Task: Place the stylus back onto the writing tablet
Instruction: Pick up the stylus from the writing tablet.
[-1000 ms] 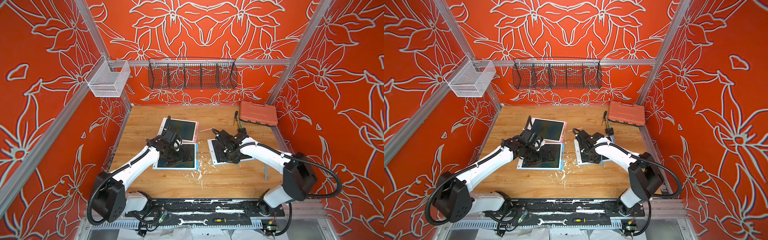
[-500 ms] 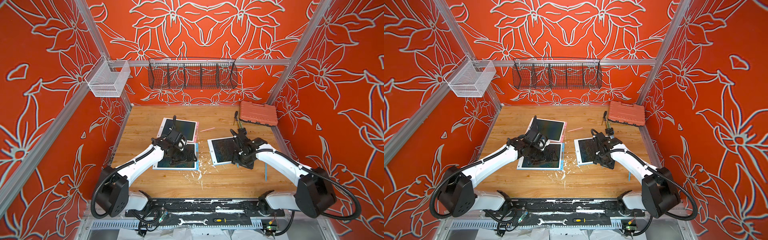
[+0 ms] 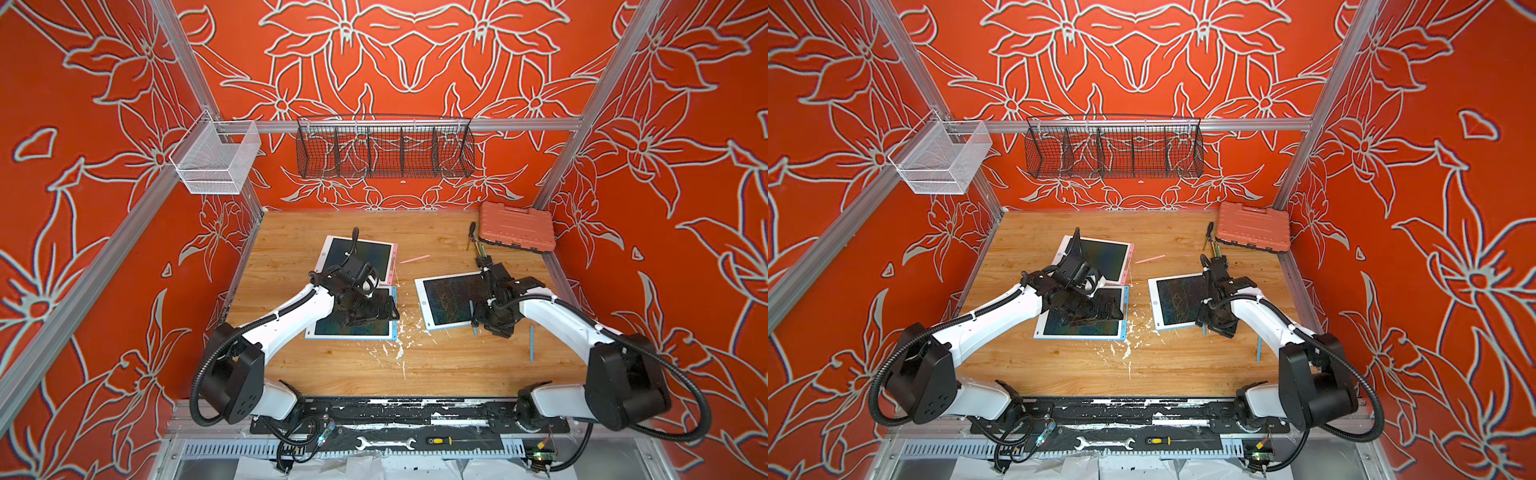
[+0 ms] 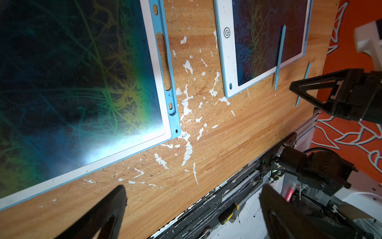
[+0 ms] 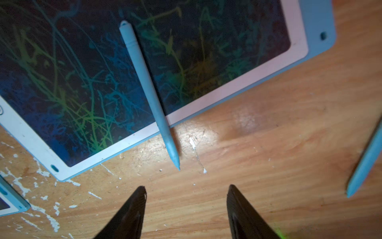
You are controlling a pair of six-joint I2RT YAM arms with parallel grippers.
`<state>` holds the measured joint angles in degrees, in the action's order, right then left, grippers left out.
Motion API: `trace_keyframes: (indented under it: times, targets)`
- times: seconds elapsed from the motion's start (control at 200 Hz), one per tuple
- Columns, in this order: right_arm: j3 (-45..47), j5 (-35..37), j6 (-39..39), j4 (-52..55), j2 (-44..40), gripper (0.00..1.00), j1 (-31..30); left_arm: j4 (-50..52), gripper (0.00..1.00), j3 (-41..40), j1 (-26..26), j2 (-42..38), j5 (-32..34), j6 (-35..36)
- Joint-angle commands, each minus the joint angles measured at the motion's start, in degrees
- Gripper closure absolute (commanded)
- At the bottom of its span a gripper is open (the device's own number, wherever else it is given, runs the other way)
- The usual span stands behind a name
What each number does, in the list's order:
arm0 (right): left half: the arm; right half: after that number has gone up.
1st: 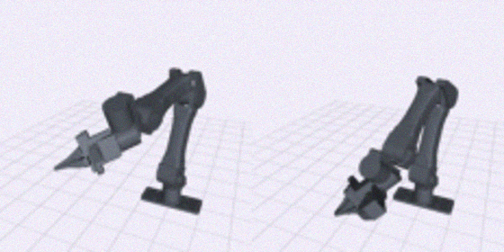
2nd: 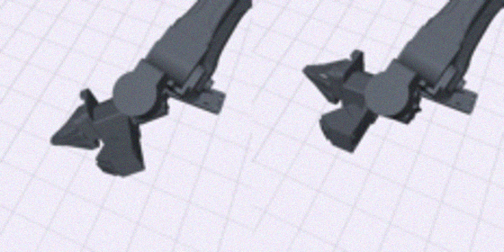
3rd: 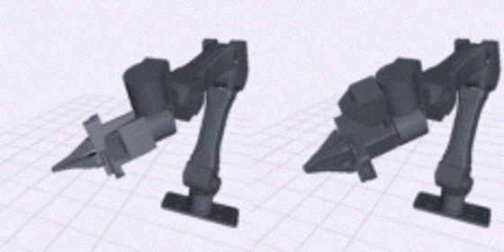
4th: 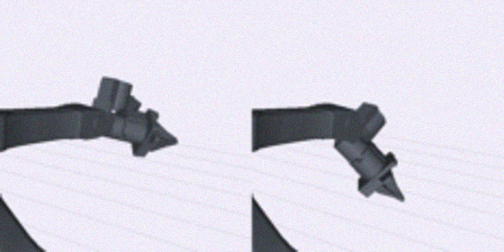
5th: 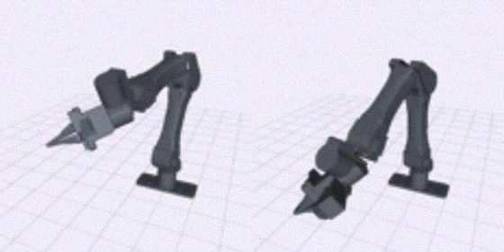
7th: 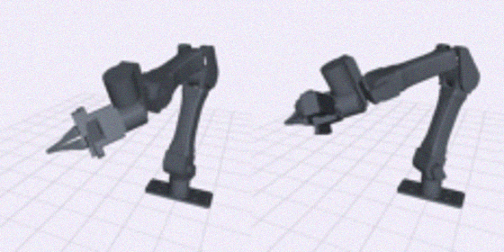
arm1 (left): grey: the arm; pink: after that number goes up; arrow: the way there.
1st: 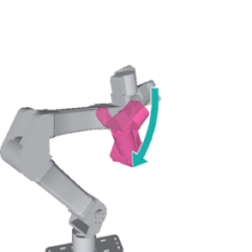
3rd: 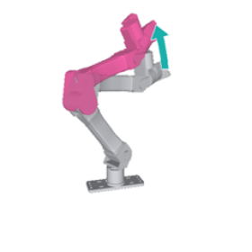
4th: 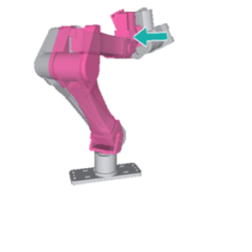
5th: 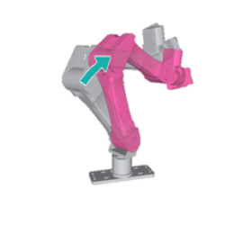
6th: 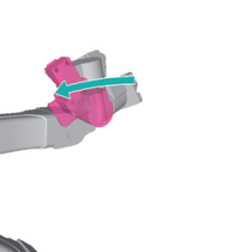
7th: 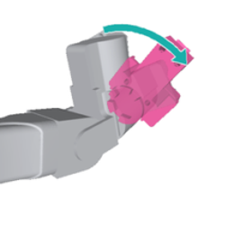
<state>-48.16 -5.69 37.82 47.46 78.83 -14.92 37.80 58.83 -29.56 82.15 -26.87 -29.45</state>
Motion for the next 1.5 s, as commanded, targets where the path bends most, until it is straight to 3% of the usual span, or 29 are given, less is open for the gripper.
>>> trace_keyframes:
  times: [0.0, 0.525, 1.496]
  targets:
    - [-0.18, -2.49, -2.65, -2.29, 2.38, 0.37, 1.06, 0.23, 0.02, 1.7, -0.32, 1.03, -0.64, 0.16]
    - [-1.14, -7.03, -7.58, -7.87, 10.76, 0.51, 3.64, 3.37, 0.02, 5.66, -0.32, 2.8, 0.2, 1.91]
    - [-1.52, -8.1, -11.1, -6.75, 14.28, 0.81, 3.66, 3.33, 0.02, 5.95, -0.32, 3.81, 0.33, 1.45]
